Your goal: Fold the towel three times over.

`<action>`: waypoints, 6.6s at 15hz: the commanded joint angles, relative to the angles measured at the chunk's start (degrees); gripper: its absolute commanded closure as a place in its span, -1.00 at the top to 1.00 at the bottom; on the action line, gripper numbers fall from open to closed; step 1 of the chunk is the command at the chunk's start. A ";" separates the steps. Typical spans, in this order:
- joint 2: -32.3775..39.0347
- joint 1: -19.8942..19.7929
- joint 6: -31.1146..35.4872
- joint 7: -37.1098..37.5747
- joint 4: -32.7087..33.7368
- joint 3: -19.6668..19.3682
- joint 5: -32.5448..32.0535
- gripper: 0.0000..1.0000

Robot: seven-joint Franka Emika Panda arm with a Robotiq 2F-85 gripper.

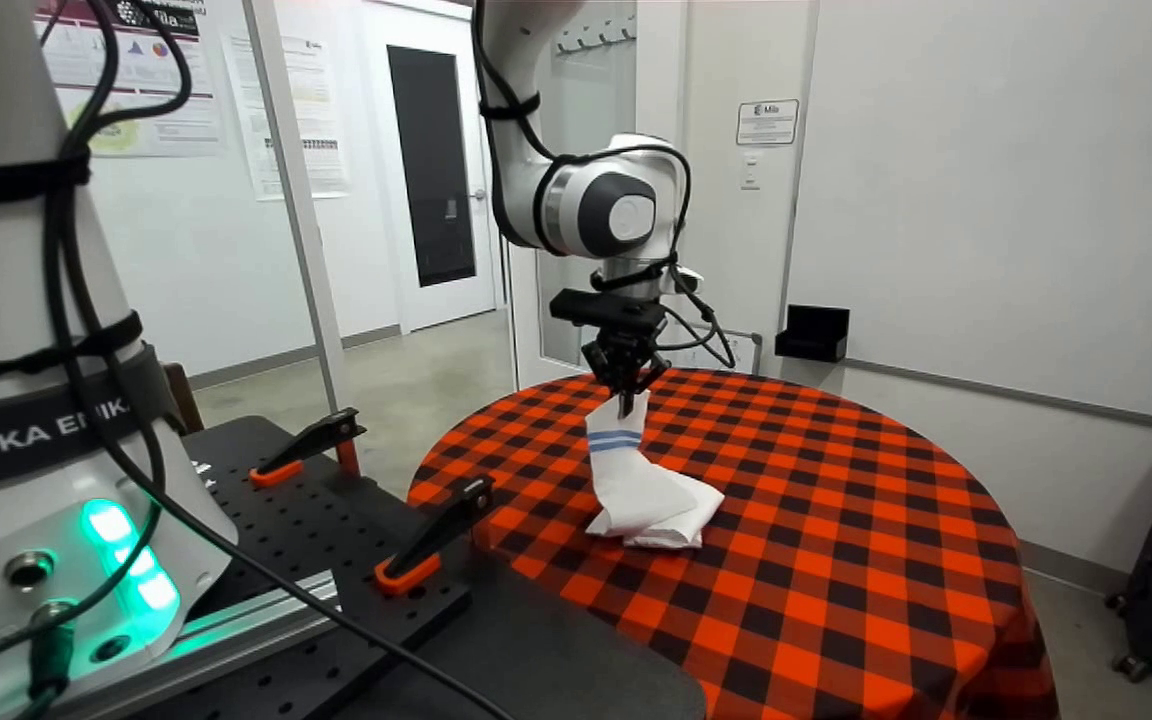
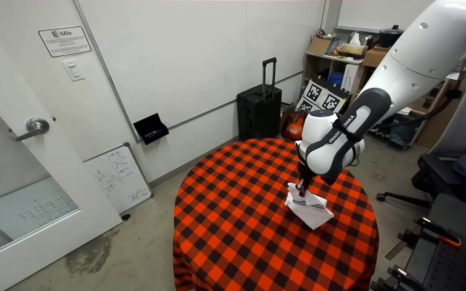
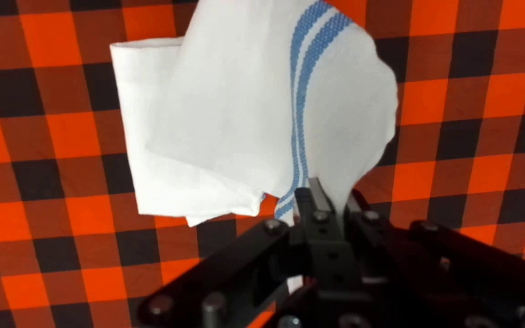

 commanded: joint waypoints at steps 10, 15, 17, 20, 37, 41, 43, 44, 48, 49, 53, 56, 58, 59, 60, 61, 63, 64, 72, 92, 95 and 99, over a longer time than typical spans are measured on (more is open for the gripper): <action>10.88 -13.74 -20.57 -14.02 15.62 11.13 18.11 -0.97; 13.50 -11.96 -19.54 -13.52 18.28 8.19 18.66 -0.97; 14.78 -11.68 -18.97 -12.92 19.39 7.18 18.42 -0.97; 16.56 -11.64 -18.72 -12.64 21.04 6.20 18.14 -0.97; 17.80 -5.34 -9.10 -4.70 21.34 -1.24 12.68 -0.97; 17.81 -3.12 -8.93 -0.54 21.32 -3.49 10.83 -0.97; 17.82 -1.92 -8.75 1.85 21.31 -4.64 10.14 -0.97; 17.75 -0.82 -8.78 3.64 21.25 -5.78 9.68 -0.38; 17.86 0.55 -9.06 6.28 21.39 -7.13 8.38 0.07; 17.89 0.90 -8.94 6.79 21.40 -7.46 8.05 0.20; 18.10 2.19 -7.83 8.74 21.40 -8.76 7.45 0.78; 18.77 4.55 -3.49 11.95 21.30 -11.29 6.43 1.00; 19.58 5.53 1.20 13.68 21.33 -12.25 6.32 1.00; 19.94 5.73 3.19 14.17 21.37 -12.40 6.42 1.00; 20.47 5.74 6.00 14.10 21.42 -12.32 6.41 1.00; 20.93 5.83 8.23 14.21 21.47 -12.33 6.47 1.00; 21.75 7.02 11.46 15.38 21.44 -13.51 6.59 1.00; 12.00 3.81 11.82 12.35 12.29 -13.84 6.09 1.00; -8.36 -4.14 8.29 2.54 -2.62 -12.74 0.89 1.00; -68.18 4.17 -41.80 -14.68 -24.86 -14.91 8.41 1.00; -66.62 5.02 -41.78 -14.72 -23.56 -15.51 6.42 1.00; -67.53 5.05 -41.78 -14.47 -24.26 -15.76 6.48 1.00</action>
